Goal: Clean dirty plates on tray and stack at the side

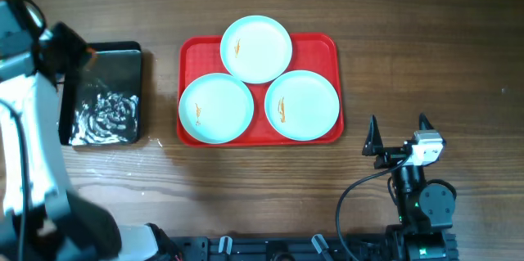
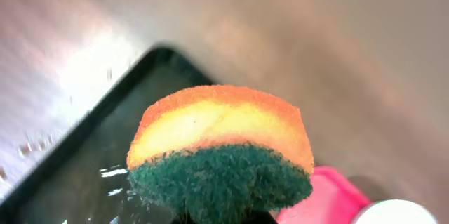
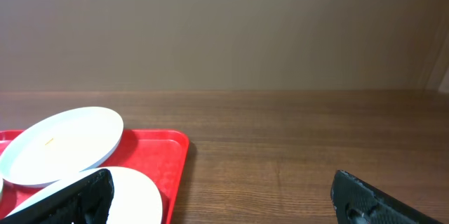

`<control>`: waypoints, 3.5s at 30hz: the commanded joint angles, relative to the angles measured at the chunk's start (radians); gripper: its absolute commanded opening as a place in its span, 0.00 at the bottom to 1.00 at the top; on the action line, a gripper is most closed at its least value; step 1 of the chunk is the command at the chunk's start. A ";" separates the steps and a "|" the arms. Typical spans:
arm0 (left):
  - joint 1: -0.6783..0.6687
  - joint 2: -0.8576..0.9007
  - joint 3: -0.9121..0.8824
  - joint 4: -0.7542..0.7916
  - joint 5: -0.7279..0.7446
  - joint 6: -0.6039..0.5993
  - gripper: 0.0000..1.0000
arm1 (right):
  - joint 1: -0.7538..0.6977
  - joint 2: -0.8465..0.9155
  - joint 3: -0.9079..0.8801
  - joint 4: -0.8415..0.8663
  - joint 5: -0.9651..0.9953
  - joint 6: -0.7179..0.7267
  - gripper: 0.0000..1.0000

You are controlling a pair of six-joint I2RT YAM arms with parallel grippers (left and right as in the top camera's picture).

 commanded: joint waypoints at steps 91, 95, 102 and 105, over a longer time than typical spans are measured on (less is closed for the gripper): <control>-0.697 0.293 -0.117 -0.130 0.165 -0.092 0.41 | -0.005 -0.006 -0.001 0.005 -0.018 -0.017 1.00; -0.729 0.314 -0.134 -0.140 0.087 -0.097 0.43 | -0.005 -0.006 -0.001 0.005 -0.018 -0.017 0.99; -0.755 0.356 -0.153 -0.102 0.031 -0.105 0.48 | -0.005 -0.006 -0.001 0.005 -0.018 -0.017 1.00; -0.755 0.365 -0.153 -0.087 -0.023 -0.104 0.44 | -0.005 -0.006 -0.001 0.005 -0.018 -0.017 1.00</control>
